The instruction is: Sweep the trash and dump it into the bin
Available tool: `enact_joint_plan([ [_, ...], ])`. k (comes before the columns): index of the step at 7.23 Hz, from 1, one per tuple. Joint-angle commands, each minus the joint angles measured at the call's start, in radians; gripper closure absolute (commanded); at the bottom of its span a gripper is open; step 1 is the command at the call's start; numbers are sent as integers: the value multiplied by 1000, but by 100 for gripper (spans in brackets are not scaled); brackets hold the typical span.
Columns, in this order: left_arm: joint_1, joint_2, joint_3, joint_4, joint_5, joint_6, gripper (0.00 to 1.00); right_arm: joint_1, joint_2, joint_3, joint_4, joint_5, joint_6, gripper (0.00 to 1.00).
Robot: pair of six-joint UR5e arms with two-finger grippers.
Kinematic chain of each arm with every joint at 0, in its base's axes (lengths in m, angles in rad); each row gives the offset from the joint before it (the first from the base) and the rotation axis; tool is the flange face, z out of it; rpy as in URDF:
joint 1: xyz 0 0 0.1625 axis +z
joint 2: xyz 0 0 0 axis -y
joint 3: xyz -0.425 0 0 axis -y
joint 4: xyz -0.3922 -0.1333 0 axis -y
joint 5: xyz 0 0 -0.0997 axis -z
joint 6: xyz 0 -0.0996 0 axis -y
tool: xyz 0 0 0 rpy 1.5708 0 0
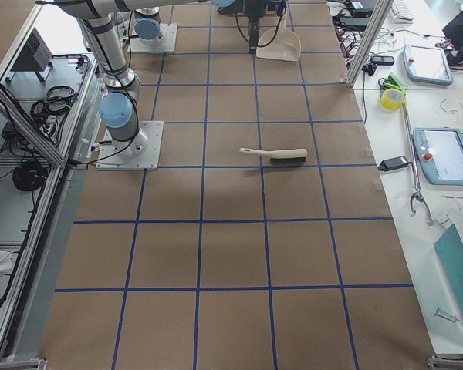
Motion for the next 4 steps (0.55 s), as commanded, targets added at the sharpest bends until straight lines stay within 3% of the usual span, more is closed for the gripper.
enact_joint_plan([
  [1, 11, 42, 8, -57, -94, 160, 0, 0, 2, 1, -1, 0, -1, 0],
  [3, 13, 94, 10, -83, -98, 315, 0, 0, 2, 1, -1, 0, -1, 0],
  [4, 8, 129, 11, -158, -89, 360, 0, 0, 2, 1, -1, 0, -1, 0],
])
